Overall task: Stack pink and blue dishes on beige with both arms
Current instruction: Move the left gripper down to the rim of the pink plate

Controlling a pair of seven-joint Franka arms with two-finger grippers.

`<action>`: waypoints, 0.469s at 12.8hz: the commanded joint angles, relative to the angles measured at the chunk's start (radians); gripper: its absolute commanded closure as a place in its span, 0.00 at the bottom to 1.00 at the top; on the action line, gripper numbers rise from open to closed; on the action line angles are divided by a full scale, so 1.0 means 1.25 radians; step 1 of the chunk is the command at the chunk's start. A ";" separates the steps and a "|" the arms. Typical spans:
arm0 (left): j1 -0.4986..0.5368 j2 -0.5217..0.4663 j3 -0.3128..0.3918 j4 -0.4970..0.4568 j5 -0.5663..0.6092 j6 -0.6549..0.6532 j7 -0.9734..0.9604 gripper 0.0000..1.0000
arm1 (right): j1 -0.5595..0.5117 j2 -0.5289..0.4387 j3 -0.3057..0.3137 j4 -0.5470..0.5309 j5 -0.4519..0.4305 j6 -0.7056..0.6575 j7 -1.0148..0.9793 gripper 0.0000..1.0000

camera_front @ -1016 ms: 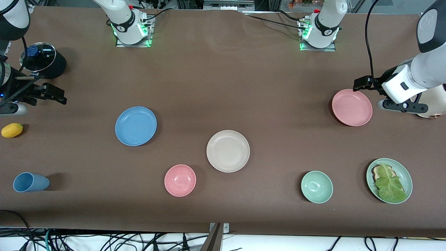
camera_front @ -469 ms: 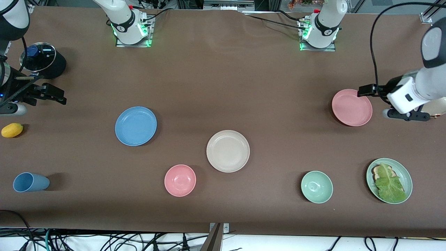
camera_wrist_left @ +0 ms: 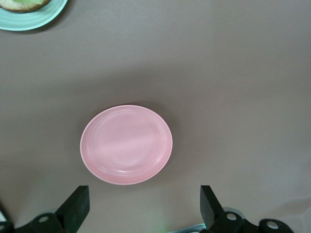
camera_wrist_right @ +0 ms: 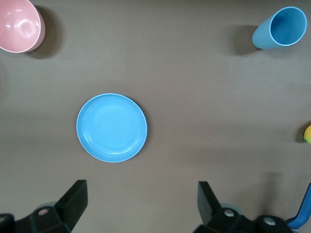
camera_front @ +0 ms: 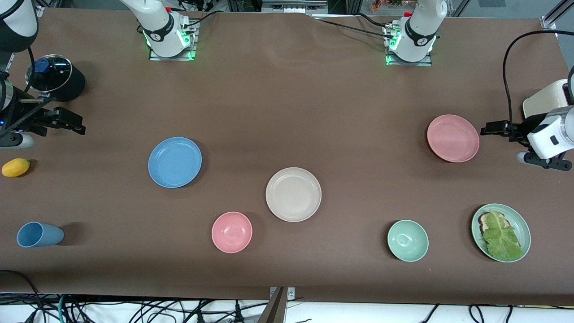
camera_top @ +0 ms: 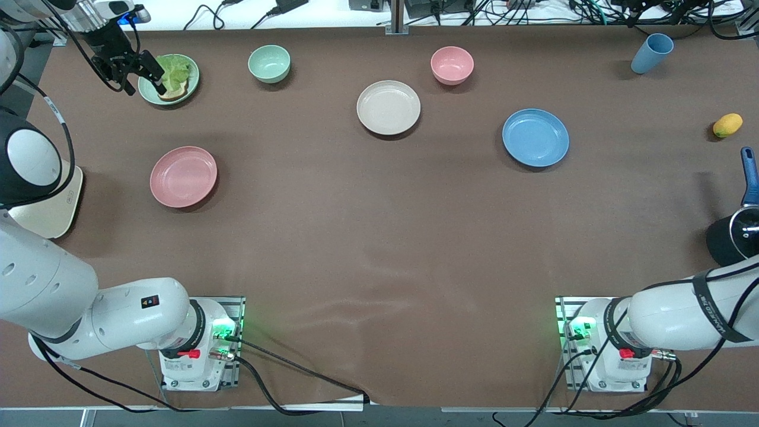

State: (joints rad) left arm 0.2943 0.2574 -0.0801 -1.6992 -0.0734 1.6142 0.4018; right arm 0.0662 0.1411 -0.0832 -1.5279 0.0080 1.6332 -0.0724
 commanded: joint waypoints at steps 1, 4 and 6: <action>0.053 0.031 -0.008 -0.032 -0.054 0.055 0.100 0.00 | -0.005 -0.006 0.003 -0.005 0.002 0.005 0.009 0.00; 0.109 0.032 -0.008 -0.133 -0.103 0.161 0.197 0.00 | -0.005 -0.005 0.003 -0.005 0.002 0.005 0.009 0.00; 0.137 0.038 -0.010 -0.174 -0.118 0.206 0.240 0.00 | -0.005 -0.005 0.003 -0.005 0.002 0.005 0.009 0.00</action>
State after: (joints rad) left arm 0.4295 0.3207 -0.0801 -1.8597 -0.1857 1.8224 0.6365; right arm 0.0661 0.1412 -0.0832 -1.5281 0.0080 1.6335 -0.0724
